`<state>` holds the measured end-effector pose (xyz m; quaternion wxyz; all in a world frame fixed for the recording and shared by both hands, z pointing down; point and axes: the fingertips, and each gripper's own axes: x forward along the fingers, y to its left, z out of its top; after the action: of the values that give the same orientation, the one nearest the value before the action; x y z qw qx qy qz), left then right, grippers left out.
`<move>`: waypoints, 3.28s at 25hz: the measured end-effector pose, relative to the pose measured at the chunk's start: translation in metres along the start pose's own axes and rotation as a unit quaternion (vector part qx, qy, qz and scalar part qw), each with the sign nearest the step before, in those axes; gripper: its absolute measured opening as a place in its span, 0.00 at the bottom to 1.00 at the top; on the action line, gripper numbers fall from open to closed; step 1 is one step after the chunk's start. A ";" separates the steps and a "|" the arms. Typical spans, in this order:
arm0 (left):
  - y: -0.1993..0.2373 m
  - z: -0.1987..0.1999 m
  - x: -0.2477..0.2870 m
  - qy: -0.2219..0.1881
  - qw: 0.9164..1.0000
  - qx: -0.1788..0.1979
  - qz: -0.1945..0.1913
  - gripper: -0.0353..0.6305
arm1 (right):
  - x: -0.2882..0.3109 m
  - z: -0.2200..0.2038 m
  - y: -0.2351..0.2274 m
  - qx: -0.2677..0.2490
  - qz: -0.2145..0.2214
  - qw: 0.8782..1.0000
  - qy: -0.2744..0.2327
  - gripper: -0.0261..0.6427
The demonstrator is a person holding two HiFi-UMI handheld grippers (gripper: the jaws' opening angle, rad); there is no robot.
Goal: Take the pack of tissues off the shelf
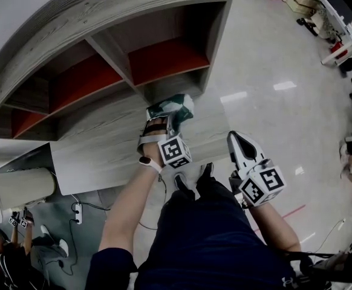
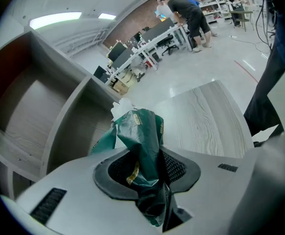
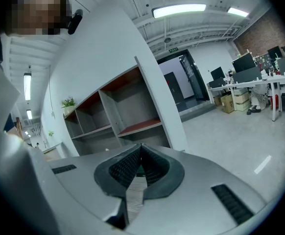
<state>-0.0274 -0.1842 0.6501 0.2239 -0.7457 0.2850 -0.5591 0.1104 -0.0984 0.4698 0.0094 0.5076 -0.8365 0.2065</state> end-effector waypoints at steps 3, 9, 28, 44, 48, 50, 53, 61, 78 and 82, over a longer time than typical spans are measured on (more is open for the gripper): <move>-0.008 -0.007 0.012 0.010 1.000 0.002 -0.011 0.24 | 0.003 0.000 -0.005 0.001 -0.002 1.000 0.003 0.06; -0.017 -0.012 0.031 0.016 1.000 0.005 -0.022 0.24 | 0.010 -0.002 -0.015 0.005 -0.006 1.000 0.013 0.06; -0.048 -0.031 0.080 0.029 0.998 0.014 -0.050 0.24 | 0.036 -0.005 -0.029 0.009 -0.006 0.999 0.035 0.06; -0.064 -0.031 0.085 0.021 0.996 0.002 -0.083 0.44 | 0.048 -0.005 -0.020 0.011 0.006 0.999 0.040 0.06; -0.052 -0.028 0.072 0.013 0.998 -0.004 -0.056 0.49 | 0.048 -0.003 -0.016 0.009 0.009 0.999 0.036 0.06; -0.046 -0.026 0.065 0.006 0.999 -0.018 -0.045 0.50 | 0.048 -0.001 -0.015 0.007 0.010 0.999 0.033 0.06; -0.037 -0.025 0.052 -0.004 0.998 -0.049 -0.035 0.50 | 0.047 0.003 -0.015 0.003 0.010 1.000 0.026 0.06; -0.007 -0.025 0.005 -0.016 0.996 -0.091 0.005 0.50 | 0.045 0.018 -0.007 -0.016 0.016 1.000 0.006 0.06; 0.095 0.016 -0.170 -0.185 0.924 -0.314 0.117 0.12 | 0.038 0.046 0.042 -0.050 0.059 0.997 -0.029 0.06; 0.108 0.022 -0.204 -0.228 0.896 -0.357 0.129 0.08 | 0.035 0.055 0.054 -0.066 0.067 0.995 -0.037 0.06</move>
<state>-0.0686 -0.1257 0.4301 0.0717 -0.8392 0.5006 -0.2001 0.0584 -0.1259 0.4090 -0.0019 0.4560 -0.8801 0.1321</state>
